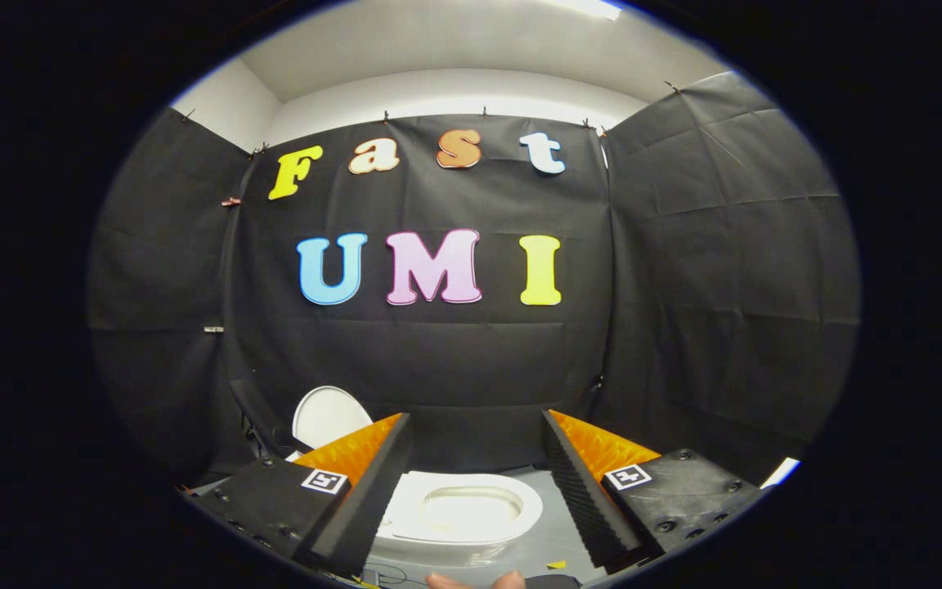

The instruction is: Open the toilet lid.

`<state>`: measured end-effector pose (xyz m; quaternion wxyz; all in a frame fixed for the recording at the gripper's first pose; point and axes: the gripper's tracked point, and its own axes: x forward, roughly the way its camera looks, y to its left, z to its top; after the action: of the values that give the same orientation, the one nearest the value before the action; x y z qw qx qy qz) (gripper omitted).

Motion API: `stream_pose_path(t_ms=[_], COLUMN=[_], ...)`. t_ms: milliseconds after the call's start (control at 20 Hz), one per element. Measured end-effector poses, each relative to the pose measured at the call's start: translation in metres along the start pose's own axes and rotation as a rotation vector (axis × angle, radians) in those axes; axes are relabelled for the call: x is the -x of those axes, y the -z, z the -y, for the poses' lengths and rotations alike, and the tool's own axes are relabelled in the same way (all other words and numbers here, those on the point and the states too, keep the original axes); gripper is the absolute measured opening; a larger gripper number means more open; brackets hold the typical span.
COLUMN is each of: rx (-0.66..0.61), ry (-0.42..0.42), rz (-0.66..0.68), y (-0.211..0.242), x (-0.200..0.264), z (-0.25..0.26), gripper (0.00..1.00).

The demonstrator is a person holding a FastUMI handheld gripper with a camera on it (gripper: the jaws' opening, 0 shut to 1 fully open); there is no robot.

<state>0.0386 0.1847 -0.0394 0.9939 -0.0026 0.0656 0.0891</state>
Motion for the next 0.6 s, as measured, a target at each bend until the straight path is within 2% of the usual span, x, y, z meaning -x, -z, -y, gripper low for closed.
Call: stream_pose_path(t_ms=[600], rx=[-0.016], ry=[-0.039], rz=[0.02], y=[-0.007], x=[0.02], z=[-0.006], gripper=[0.98])
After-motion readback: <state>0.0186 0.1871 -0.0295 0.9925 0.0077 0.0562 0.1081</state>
